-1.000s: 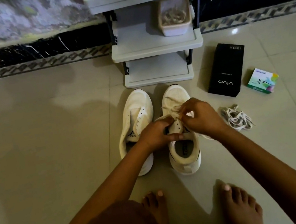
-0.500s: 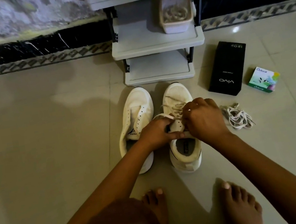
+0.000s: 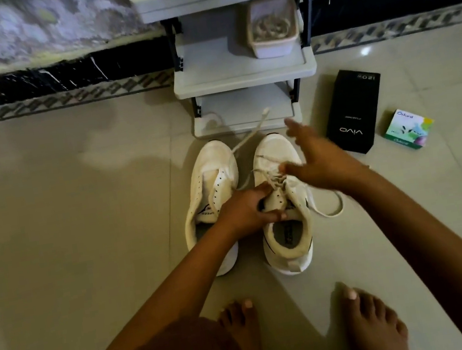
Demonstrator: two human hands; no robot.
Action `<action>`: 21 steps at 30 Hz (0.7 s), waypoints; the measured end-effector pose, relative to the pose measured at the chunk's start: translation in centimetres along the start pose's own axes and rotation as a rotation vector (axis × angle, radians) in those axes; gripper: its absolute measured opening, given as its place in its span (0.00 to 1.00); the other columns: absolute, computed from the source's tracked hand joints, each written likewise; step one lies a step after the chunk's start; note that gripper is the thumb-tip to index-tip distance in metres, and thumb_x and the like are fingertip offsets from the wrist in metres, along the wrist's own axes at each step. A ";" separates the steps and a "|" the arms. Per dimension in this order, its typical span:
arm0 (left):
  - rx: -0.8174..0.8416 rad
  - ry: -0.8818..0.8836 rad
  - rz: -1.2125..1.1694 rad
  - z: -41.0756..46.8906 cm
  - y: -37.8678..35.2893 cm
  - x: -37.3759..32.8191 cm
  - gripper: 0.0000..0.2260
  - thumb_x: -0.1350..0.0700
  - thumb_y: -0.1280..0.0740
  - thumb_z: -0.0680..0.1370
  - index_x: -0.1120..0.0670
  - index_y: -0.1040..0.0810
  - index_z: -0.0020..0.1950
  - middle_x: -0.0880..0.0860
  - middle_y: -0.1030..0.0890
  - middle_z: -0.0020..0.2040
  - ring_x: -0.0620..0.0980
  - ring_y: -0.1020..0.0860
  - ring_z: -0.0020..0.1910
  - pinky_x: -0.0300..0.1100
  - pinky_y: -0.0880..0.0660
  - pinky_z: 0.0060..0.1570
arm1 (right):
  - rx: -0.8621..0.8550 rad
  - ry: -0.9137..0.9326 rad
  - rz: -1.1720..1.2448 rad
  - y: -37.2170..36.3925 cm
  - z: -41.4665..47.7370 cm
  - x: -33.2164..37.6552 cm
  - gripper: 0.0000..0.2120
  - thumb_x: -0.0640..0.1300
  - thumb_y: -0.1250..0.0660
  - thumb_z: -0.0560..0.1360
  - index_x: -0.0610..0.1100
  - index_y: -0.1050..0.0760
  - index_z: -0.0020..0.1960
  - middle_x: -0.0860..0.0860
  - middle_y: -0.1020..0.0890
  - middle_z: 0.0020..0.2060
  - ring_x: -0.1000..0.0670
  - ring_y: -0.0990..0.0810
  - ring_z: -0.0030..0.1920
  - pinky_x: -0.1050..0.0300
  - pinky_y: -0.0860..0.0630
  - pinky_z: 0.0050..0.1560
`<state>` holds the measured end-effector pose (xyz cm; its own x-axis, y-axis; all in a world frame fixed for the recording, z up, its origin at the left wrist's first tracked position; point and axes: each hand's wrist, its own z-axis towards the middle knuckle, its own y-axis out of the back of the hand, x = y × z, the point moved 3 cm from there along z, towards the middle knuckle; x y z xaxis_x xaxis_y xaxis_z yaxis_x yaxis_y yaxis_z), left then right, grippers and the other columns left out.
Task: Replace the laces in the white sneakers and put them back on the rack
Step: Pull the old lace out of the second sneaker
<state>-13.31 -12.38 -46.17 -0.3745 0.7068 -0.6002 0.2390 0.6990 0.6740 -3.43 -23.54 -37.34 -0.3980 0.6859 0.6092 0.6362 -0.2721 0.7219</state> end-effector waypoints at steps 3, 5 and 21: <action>-0.036 0.007 0.022 0.2 0.3 -0.9 0.27 0.38 0.31 0.68 0.52 0.26 0.62 0.53 0.21 0.57 0.53 0.23 0.55 0.49 0.25 0.54 | 0.180 -0.068 -0.224 -2.9 -1.1 -2.6 0.42 0.50 0.32 0.75 0.44 0.56 0.77 0.44 0.39 0.74 0.43 0.35 0.70 0.51 0.33 0.65; -0.066 0.030 0.075 0.3 0.5 -1.8 0.24 0.41 0.30 0.70 0.54 0.25 0.59 0.54 0.20 0.55 0.54 0.22 0.53 0.46 0.24 0.52 | 0.158 -0.093 -0.170 -4.3 -1.4 -3.3 0.40 0.52 0.34 0.75 0.43 0.53 0.77 0.44 0.34 0.71 0.43 0.30 0.67 0.51 0.29 0.62; -0.274 0.009 0.237 -0.2 0.8 -2.1 0.22 0.53 0.35 0.76 0.49 0.33 0.70 0.55 0.37 0.72 0.56 0.29 0.64 0.47 0.28 0.59 | 0.058 0.049 -0.204 -7.6 -2.7 -5.6 0.35 0.58 0.44 0.79 0.42 0.53 0.77 0.44 0.48 0.76 0.44 0.44 0.75 0.53 0.44 0.72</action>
<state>-12.51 -13.36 -44.29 -0.3453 0.8438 -0.4108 0.0718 0.4602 0.8849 -7.83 -27.12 -45.39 -0.5537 0.6884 0.4685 0.5755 -0.0902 0.8128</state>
